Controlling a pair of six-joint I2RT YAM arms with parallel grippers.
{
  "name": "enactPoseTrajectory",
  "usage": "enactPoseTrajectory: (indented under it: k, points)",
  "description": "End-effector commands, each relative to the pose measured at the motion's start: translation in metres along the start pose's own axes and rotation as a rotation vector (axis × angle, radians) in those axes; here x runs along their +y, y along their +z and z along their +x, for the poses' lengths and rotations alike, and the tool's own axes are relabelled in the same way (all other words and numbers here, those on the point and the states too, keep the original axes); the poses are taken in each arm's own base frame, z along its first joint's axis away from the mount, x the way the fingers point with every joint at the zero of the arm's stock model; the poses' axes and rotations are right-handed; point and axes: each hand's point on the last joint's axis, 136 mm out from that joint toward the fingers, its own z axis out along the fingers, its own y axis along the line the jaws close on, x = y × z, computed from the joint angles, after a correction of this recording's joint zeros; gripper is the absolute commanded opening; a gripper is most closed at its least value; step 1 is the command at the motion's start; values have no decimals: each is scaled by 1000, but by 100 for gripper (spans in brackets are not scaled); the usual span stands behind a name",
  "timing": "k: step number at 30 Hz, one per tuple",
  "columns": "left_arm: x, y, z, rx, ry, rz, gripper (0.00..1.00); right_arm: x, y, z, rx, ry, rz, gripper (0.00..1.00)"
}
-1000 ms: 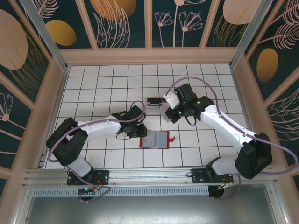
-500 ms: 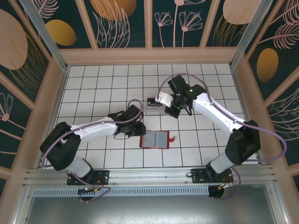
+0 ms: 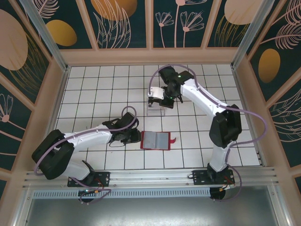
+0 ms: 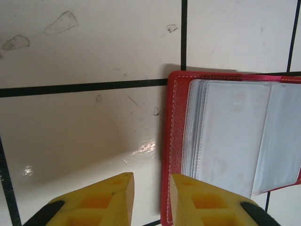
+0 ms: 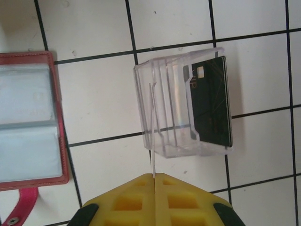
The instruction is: Take the credit cards out of the card holder
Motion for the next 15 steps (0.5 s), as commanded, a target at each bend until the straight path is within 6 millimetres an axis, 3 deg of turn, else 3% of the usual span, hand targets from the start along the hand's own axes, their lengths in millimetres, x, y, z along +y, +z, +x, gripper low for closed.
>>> enactPoseTrajectory:
  k: [1, 10, 15]
  points:
    - [3, -3, -1, -25, -23, 3, 28, -3, 4, 4, 55, -33, -40, 0]
    - [9, -4, 4, -25, -34, -7, 28, -23, 28, -4, 100, -83, -33, 0]
    - [10, -5, 4, -26, -37, -8, 28, -23, 42, -7, 118, -106, -56, 0]
